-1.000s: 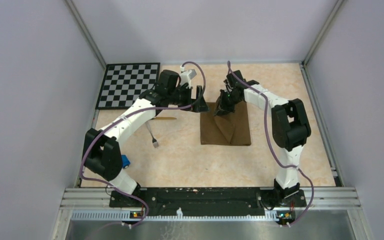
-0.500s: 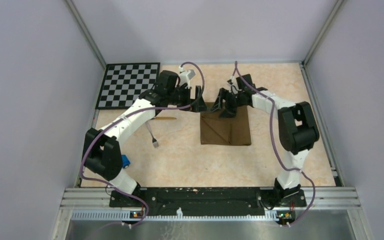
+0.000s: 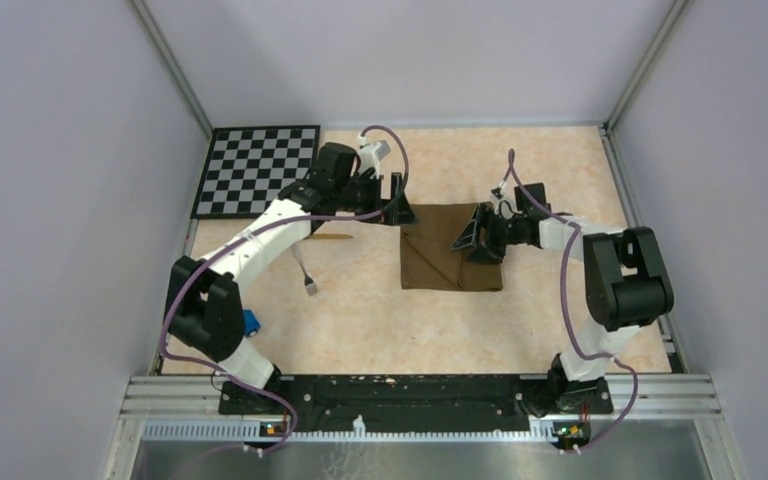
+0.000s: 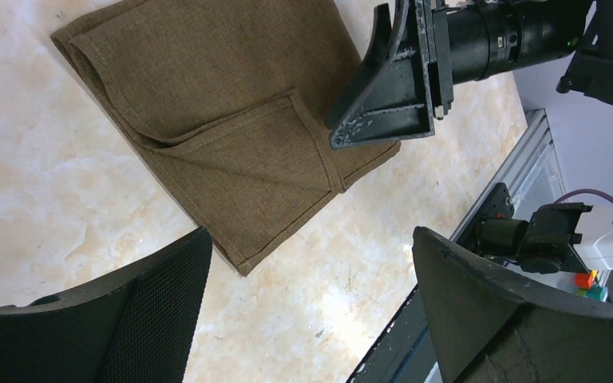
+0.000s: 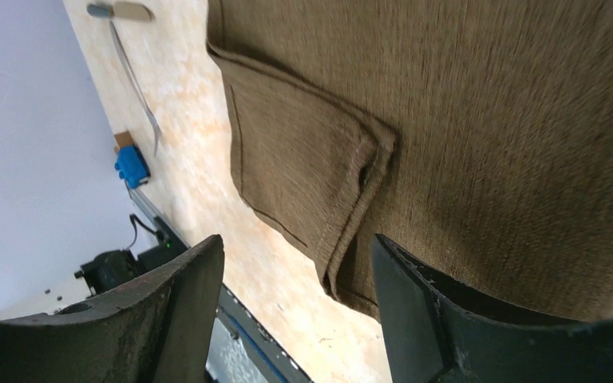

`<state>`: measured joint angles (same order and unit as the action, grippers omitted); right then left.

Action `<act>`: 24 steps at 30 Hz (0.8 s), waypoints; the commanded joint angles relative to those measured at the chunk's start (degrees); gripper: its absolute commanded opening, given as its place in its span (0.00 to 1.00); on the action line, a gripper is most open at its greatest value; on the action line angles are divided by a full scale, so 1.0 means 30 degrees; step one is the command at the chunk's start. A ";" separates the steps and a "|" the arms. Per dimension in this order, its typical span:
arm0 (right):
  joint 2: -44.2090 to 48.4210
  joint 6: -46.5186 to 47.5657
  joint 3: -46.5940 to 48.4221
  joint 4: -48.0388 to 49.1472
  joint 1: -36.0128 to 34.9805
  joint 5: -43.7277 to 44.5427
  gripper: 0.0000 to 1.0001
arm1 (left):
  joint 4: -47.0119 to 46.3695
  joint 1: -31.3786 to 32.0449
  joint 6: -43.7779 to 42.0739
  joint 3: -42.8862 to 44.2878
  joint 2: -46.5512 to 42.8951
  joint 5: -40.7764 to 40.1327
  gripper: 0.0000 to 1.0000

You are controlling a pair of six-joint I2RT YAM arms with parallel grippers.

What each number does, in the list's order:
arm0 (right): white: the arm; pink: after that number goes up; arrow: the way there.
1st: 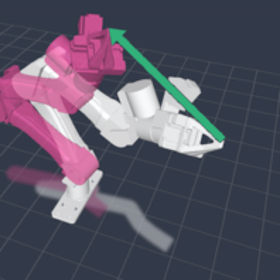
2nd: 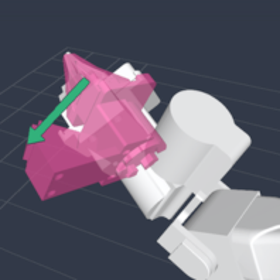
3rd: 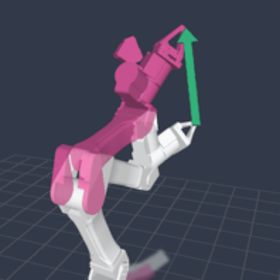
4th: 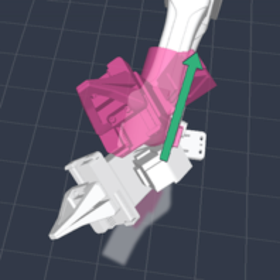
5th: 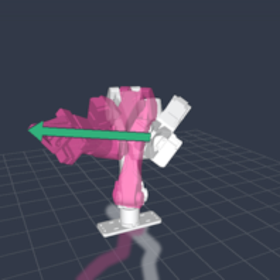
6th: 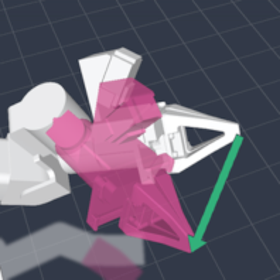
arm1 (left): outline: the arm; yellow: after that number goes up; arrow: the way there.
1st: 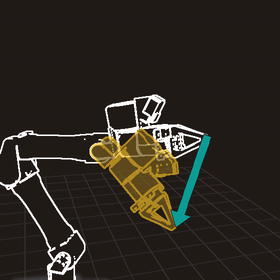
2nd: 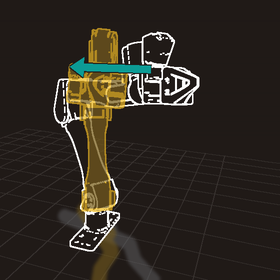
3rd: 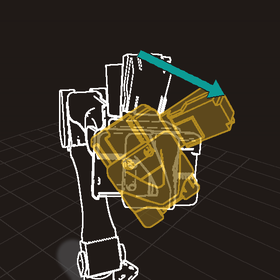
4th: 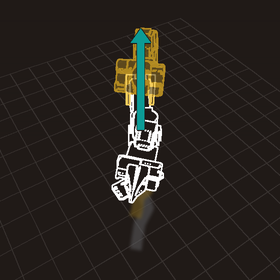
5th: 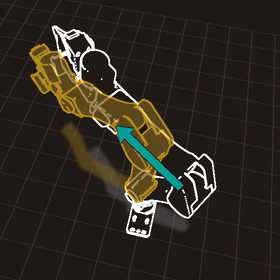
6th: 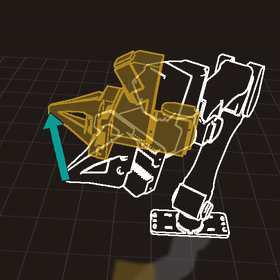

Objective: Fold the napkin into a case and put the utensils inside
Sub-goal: Fold the rectangle-folded napkin at the center of the board.

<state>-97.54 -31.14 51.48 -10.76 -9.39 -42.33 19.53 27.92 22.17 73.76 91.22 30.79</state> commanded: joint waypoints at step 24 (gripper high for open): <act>0.3896 -0.2325 -0.1993 0.5479 -0.3722 -0.2356 0.66 | 0.0872 0.0097 0.0228 -0.2577 -0.4230 -0.2388 0.99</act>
<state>-96.51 -38.00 47.99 3.95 -26.96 -51.99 22.74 27.92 22.81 68.75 80.18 25.82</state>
